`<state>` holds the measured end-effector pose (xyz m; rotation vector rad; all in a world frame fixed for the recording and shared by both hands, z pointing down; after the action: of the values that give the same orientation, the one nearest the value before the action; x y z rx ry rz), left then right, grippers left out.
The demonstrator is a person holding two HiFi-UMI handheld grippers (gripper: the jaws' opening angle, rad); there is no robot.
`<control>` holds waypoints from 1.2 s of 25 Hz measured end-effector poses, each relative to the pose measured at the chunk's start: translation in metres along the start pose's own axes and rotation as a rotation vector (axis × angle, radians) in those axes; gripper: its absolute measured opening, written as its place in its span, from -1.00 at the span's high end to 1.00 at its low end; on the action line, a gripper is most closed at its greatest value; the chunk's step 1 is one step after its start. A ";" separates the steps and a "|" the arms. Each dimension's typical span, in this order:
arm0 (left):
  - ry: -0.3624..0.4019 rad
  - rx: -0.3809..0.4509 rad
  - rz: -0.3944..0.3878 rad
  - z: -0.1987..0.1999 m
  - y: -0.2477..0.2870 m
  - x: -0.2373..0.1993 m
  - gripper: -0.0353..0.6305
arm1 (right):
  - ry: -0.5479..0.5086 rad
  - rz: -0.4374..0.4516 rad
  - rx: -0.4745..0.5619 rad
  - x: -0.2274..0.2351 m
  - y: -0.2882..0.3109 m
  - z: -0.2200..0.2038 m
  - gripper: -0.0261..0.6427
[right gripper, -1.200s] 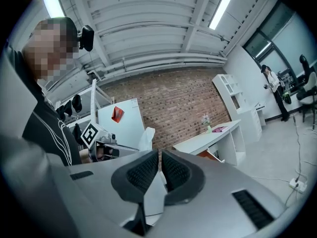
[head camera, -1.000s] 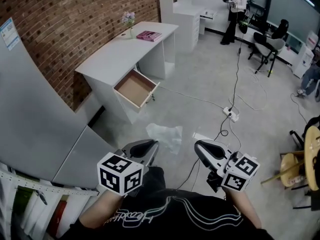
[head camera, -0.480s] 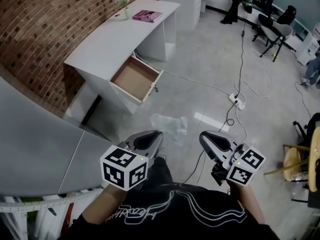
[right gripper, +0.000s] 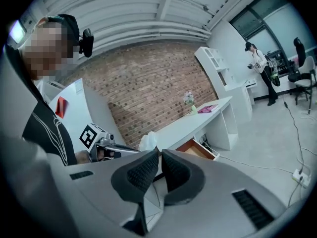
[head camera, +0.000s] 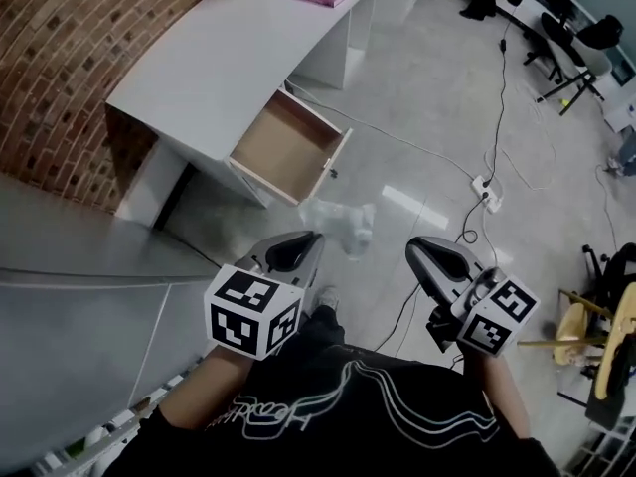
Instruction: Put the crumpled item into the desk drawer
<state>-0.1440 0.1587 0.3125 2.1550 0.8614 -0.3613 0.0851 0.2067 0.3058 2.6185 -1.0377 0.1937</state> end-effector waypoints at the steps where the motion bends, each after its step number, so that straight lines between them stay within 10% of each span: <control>1: -0.004 -0.003 0.000 0.008 0.007 -0.014 0.80 | -0.002 -0.005 -0.011 0.007 0.014 0.002 0.77; 30: -0.214 -0.105 0.320 0.086 0.193 -0.247 0.80 | 0.175 0.041 -0.183 0.197 0.236 -0.032 0.77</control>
<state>-0.1909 -0.1116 0.4866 2.0682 0.3986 -0.3665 0.0665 -0.0715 0.4396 2.3718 -0.9996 0.3152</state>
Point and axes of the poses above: the fingertips, and each gripper's own axes: y forward along the fingers, x to its right, z out of its top, the point moved 8 cm from there along -y, backward along the fingers, and after that the axes turned 15 degrees about -y, right-handed, at the moved point
